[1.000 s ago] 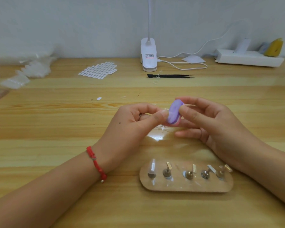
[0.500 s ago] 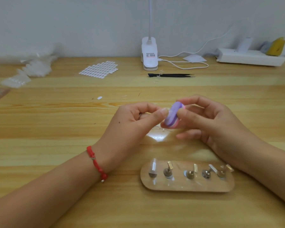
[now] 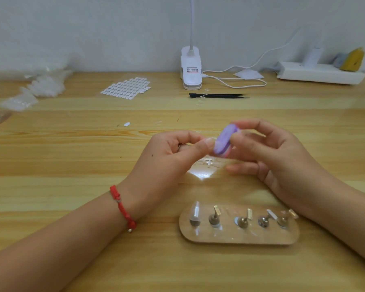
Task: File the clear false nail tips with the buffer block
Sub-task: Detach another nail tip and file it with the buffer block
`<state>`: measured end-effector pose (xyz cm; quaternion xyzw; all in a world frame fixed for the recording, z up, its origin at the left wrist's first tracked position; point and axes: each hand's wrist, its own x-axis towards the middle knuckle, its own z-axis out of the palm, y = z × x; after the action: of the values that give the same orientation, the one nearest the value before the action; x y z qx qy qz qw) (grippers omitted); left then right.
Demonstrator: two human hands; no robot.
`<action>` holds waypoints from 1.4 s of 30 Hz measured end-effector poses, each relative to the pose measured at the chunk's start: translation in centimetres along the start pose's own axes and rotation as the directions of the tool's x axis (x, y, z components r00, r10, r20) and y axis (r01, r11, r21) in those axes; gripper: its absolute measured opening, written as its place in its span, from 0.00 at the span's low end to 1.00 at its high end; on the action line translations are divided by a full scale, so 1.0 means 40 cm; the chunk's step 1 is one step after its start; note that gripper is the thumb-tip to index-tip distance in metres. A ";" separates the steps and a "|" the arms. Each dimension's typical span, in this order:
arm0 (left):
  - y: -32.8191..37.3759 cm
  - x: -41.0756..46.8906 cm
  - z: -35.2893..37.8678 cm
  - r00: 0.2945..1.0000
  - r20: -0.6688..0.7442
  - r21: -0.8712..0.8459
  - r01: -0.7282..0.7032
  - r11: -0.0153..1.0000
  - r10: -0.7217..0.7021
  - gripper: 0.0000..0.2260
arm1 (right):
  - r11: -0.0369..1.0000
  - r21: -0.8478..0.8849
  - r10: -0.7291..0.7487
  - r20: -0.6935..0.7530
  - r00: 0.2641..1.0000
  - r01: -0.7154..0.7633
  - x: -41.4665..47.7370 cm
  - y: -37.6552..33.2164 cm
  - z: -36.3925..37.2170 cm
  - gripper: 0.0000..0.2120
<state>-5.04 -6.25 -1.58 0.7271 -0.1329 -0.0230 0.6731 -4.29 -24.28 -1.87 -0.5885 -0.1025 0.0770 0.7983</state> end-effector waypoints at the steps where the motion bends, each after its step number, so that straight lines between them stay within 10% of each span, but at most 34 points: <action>1: 0.000 -0.001 0.000 1.000 0.001 -0.006 0.001 1.000 -0.001 0.07 | 0.999 0.052 -0.002 -0.035 0.999 0.004 0.002 -0.001 -0.004 0.14; 42: 0.001 -0.004 -0.001 0.999 -0.043 0.025 0.015 1.000 -0.014 0.09 | 0.999 -0.039 0.006 0.058 0.998 -0.004 0.003 0.005 -0.003 0.12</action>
<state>-5.20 -6.18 -1.57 0.7368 -0.1138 -0.0107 0.6664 -4.13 -24.30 -2.07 -0.6018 -0.1257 0.0940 0.7831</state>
